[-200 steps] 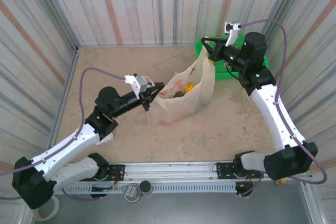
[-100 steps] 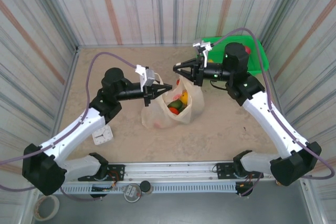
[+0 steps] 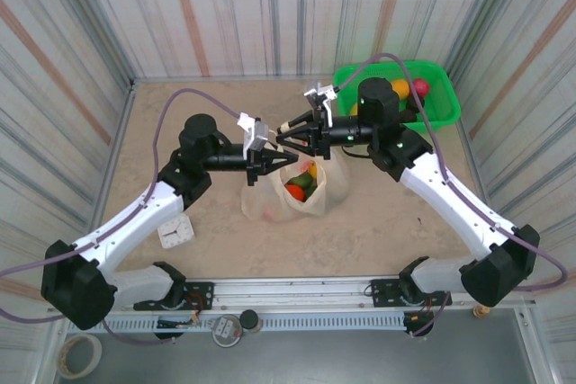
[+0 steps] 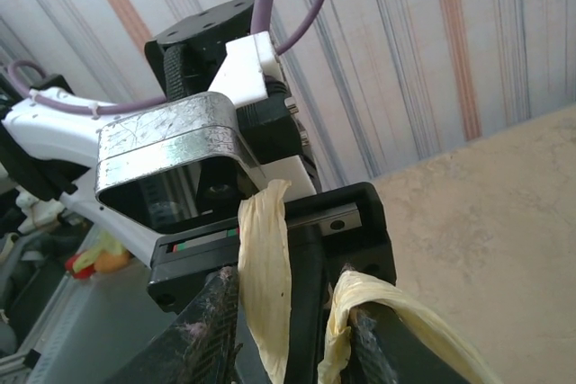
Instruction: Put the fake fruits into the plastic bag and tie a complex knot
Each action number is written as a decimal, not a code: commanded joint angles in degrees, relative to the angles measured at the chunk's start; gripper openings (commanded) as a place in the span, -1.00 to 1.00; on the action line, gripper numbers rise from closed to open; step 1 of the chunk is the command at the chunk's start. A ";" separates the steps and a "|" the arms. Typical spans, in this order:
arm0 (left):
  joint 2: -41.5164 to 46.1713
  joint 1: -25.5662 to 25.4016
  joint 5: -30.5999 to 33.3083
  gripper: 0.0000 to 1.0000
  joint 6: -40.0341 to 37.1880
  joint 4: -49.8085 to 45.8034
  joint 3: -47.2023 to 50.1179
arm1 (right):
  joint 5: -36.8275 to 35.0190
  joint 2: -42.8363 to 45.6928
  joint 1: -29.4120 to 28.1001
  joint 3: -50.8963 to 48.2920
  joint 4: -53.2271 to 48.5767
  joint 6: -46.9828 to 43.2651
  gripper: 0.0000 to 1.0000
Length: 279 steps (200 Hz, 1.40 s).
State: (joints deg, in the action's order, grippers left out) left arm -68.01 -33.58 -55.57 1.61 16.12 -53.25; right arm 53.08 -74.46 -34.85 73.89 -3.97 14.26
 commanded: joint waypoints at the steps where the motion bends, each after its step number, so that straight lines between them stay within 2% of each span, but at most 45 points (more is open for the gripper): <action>1: -0.78 0.15 -1.81 -1.00 1.03 -0.13 -1.94 | 1.77 -0.85 -1.01 1.96 -0.12 -1.69 -0.33; 32: -1.12 0.16 -1.91 -1.00 1.33 -0.29 -2.20 | 0.56 -1.72 -1.75 2.97 -0.60 -1.69 -0.39; 61: -0.06 0.10 1.20 -1.00 2.01 0.55 -1.19 | -6.21 -0.39 -1.34 1.96 0.15 -1.44 -0.93; 66: 0.46 0.17 2.40 -0.88 2.44 1.27 -0.57 | -8.08 0.44 -1.07 1.08 1.54 -0.64 -1.00; 78: 1.78 -0.25 6.52 -0.67 3.40 3.53 1.66 | -12.68 2.79 -0.18 -2.38 6.80 2.71 -1.00; 113: 5.60 -5.80 22.31 -0.53 -2.42 2.52 5.54 | -26.11 8.11 0.51 -11.34 19.02 11.97 -1.00; 145: 7.31 -7.37 31.74 -0.45 -4.08 3.15 7.30 | -30.30 10.91 0.49 -16.84 26.34 17.78 -1.00; 159: 7.54 -7.37 33.57 -0.39 -4.18 4.28 7.83 | -30.11 11.29 0.50 -17.90 28.03 19.68 -1.00; 189: 6.19 -7.38 32.20 -0.22 -4.57 5.03 7.41 | -29.74 12.02 -0.16 -18.90 29.50 20.45 -1.00; 241: 4.26 -7.45 40.13 0.01 -1.50 8.60 8.20 | -31.41 13.20 -1.33 -21.29 34.05 22.08 -1.00; 279: 2.23 -9.87 44.48 0.12 -1.43 11.36 8.06 | -33.46 13.73 -2.23 -22.94 36.80 22.98 -1.00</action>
State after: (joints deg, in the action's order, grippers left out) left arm -65.12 -41.98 -15.33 -0.30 23.62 -45.30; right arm 21.91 -62.41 -36.29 51.83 28.56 35.64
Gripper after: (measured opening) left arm 0.548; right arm 0.048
